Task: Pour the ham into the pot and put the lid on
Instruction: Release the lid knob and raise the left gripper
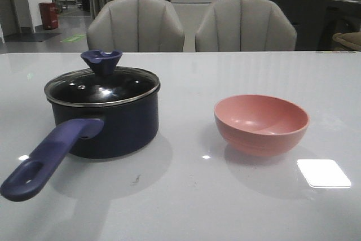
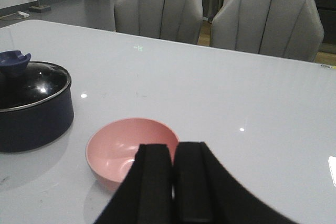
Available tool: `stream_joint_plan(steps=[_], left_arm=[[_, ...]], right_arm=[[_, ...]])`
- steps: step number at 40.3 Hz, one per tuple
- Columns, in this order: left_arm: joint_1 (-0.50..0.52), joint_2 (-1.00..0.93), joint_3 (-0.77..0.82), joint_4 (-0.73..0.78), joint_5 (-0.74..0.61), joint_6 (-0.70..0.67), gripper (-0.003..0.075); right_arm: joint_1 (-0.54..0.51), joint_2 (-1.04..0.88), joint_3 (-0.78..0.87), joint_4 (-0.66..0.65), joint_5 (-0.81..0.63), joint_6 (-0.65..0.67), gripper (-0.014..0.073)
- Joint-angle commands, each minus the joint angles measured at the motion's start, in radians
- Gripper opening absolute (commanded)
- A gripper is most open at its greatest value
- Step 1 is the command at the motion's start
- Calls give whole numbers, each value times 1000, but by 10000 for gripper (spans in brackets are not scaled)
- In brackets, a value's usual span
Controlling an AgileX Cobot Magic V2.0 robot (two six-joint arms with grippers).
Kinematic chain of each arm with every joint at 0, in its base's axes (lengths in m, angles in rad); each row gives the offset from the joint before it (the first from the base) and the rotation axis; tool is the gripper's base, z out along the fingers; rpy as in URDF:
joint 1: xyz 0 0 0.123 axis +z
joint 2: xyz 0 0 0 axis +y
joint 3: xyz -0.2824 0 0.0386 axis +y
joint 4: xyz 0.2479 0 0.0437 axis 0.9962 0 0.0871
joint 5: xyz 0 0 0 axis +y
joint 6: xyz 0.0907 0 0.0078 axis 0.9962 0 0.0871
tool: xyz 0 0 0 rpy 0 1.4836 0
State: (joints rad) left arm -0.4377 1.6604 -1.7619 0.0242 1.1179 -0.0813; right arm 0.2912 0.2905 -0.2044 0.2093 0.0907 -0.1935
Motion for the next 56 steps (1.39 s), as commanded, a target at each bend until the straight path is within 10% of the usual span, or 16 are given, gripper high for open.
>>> stream_joint_plan(steps=[1, 44, 56], left_arm=[[-7, -126, 72, 27, -86, 1, 585], [-7, -1372, 1347, 40, -751, 1, 575], [-7, -1523, 1407, 24, -773, 1, 125]], right_arm=[[3, 4, -28, 0, -72, -1, 157], [3, 4, -28, 0, -72, -1, 157], [3, 4, -28, 0, -72, -1, 157]])
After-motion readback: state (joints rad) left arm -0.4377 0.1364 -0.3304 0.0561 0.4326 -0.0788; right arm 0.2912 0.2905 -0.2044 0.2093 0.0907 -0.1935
